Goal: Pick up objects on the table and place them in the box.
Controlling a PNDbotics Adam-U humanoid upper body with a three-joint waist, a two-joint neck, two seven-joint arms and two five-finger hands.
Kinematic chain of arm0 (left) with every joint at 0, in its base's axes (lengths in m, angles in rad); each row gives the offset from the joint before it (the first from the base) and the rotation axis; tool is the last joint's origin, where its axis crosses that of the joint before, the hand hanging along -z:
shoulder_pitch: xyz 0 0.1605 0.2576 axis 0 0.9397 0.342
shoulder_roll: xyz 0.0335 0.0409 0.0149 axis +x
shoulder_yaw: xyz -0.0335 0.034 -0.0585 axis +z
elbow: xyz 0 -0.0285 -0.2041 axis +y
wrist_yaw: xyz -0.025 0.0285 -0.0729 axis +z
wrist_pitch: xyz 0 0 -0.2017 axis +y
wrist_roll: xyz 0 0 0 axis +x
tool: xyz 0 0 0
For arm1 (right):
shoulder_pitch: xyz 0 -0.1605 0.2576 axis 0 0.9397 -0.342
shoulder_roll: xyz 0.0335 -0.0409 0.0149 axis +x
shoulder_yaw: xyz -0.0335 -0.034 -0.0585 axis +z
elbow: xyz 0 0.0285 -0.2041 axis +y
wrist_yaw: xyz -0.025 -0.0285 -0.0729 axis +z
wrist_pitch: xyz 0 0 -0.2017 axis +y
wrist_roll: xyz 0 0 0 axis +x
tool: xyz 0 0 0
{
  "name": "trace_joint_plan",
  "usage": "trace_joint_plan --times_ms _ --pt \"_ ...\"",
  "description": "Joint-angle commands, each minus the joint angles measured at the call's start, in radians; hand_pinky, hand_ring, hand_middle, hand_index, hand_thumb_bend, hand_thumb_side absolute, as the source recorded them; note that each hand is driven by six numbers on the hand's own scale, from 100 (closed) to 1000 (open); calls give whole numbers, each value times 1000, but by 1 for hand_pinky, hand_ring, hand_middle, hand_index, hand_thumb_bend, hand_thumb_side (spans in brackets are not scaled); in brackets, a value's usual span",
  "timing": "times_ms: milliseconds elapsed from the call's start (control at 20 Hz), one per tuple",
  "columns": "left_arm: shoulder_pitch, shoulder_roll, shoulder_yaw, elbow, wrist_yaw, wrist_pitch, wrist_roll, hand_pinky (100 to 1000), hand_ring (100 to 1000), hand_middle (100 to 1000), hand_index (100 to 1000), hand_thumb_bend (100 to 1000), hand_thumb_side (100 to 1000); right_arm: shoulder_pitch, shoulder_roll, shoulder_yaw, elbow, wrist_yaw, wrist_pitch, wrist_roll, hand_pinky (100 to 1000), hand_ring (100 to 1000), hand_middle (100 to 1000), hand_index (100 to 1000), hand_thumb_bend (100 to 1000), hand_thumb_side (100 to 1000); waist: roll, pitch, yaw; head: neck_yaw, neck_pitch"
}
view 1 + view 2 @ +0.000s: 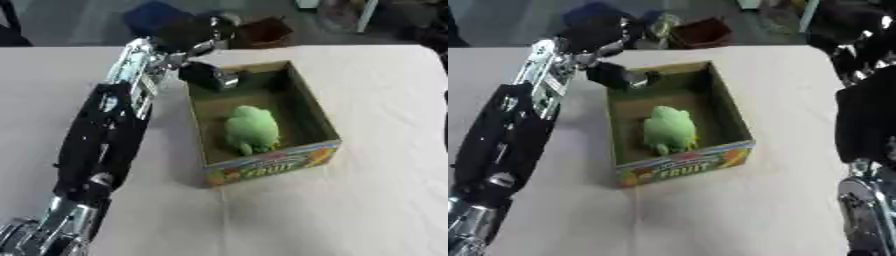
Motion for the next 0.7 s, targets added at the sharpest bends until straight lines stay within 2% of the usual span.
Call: trace_joint_plan --times_ms 50,200,350,500,600,700 --pt "-12 44 35 -79 48 43 48 603 704 646 801 227 770 -5 -27 -11 -20 11 5 -5 722 792 594 874 100 977 0 -25 10 -14 8" --pt "-4 73 68 -126 91 85 90 561 666 601 767 100 717 3 -34 -16 -20 18 6 -10 723 792 594 874 100 977 1 -30 33 -30 14" --pt "13 77 117 -149 133 128 133 514 618 547 705 100 696 11 -37 -24 -20 25 7 -21 723 793 594 877 100 974 -3 -34 56 -47 18" --pt "27 65 178 -147 176 170 175 494 603 530 676 100 693 20 -36 -29 -20 35 12 -28 726 799 597 884 100 977 -7 -35 77 -63 19" --pt "41 83 207 -167 204 199 204 414 565 499 655 100 663 26 -37 -35 -20 45 16 -32 727 800 598 886 100 976 -7 -35 94 -73 21" --pt "64 111 213 -205 232 227 232 382 541 480 636 100 638 31 -39 -41 -20 54 18 -38 728 801 598 887 100 976 -8 -34 110 -83 22"
